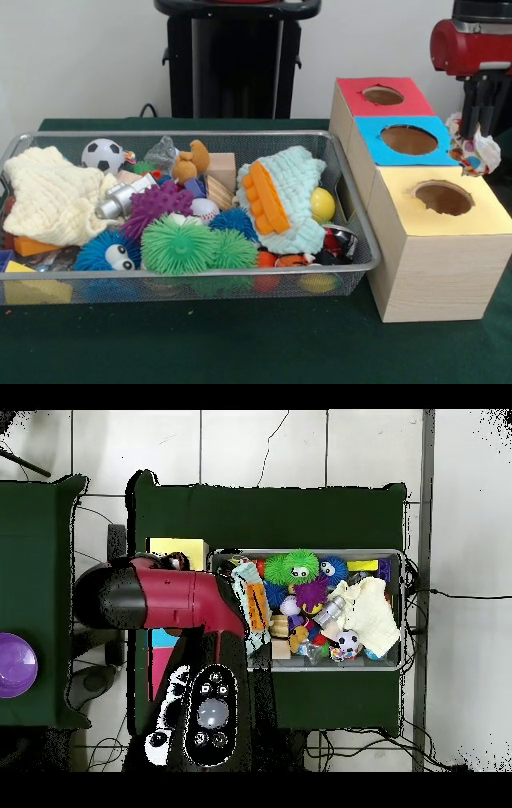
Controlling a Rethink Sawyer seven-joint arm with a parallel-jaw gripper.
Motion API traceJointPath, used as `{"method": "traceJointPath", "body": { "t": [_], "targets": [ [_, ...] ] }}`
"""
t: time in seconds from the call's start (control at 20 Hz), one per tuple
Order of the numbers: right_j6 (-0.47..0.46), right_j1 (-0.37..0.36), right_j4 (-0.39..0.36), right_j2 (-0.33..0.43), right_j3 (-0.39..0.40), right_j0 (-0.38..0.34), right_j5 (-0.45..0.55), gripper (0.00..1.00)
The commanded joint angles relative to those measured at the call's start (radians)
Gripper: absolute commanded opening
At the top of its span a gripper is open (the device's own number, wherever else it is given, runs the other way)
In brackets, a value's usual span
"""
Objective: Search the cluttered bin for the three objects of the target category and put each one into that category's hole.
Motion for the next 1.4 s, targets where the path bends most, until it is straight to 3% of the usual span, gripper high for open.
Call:
{"method": "traceJointPath", "body": {
  "t": [0.05, 0.95, 1.4],
  "targets": [
    [0.267, 0.046, 0.041, 0.003, 0.008, -0.01, 0.044, 0.0],
    [0.243, 0.078, 0.052, 0.01, -0.012, -0.007, 0.014, 0.0],
    [0.239, 0.088, 0.07, 0.044, 0.026, -0.018, -0.034, 0.0]
  ]
}}
